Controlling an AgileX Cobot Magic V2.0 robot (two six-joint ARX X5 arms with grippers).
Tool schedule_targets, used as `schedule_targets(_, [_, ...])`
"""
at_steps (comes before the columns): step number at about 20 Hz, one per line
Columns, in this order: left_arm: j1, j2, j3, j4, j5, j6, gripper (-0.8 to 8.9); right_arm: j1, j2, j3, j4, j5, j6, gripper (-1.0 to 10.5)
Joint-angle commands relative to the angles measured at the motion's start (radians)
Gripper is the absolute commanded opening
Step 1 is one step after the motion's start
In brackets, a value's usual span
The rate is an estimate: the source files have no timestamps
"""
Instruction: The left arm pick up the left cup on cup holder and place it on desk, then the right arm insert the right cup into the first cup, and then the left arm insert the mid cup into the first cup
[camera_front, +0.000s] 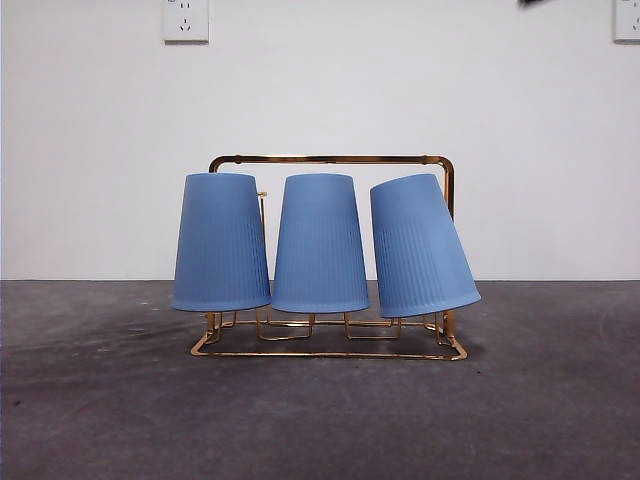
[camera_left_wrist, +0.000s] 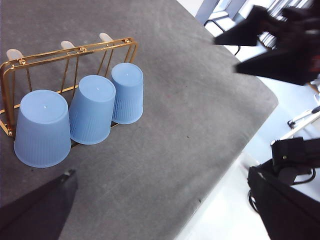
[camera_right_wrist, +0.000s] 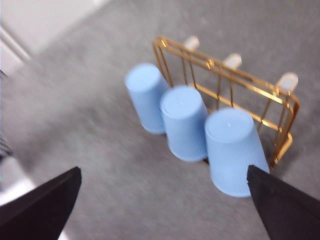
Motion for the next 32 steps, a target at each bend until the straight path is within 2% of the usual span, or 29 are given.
schedule_targets(1, [-0.008, -0.015, 0.020, -0.002, 0.009, 0.054, 5.62, 0.040, 0.071, 0.021, 0.032, 0.049, -0.050, 5.5])
schedule_targets(7, [-0.008, -0.053, 0.020, -0.045, -0.004, 0.099, 5.62, 0.067, 0.212, 0.021, 0.121, 0.072, -0.068, 5.5])
schedule_targets(10, [-0.008, -0.066, 0.020, -0.072, -0.009, 0.121, 5.62, 0.067, 0.278, 0.021, 0.138, 0.110, -0.062, 5.5])
schedule_targets(15, [-0.008, -0.071, 0.020, -0.074, -0.010, 0.123, 5.62, 0.068, 0.396, 0.021, 0.178, 0.132, -0.063, 5.5])
schedule_targets(19, [-0.008, -0.071, 0.020, -0.075, -0.010, 0.123, 5.62, 0.068, 0.470, 0.021, 0.211, 0.183, -0.070, 5.5])
schedule_targets(25, [-0.008, -0.071, 0.020, -0.076, -0.009, 0.119, 5.62, 0.067, 0.504, 0.021, 0.294, 0.209, -0.075, 5.4])
schedule_targets(29, [-0.008, -0.071, 0.020, -0.075, -0.010, 0.119, 5.62, 0.067, 0.517, 0.021, 0.303, 0.261, -0.089, 5.3])
schedule_targets(30, [-0.008, -0.071, 0.020, -0.075, -0.009, 0.119, 5.62, 0.068, 0.524, 0.021, 0.302, 0.264, -0.092, 5.3])
schedule_targets(32, [-0.008, -0.071, 0.020, -0.075, -0.009, 0.119, 5.62, 0.067, 0.533, 0.021, 0.304, 0.265, -0.095, 4.4])
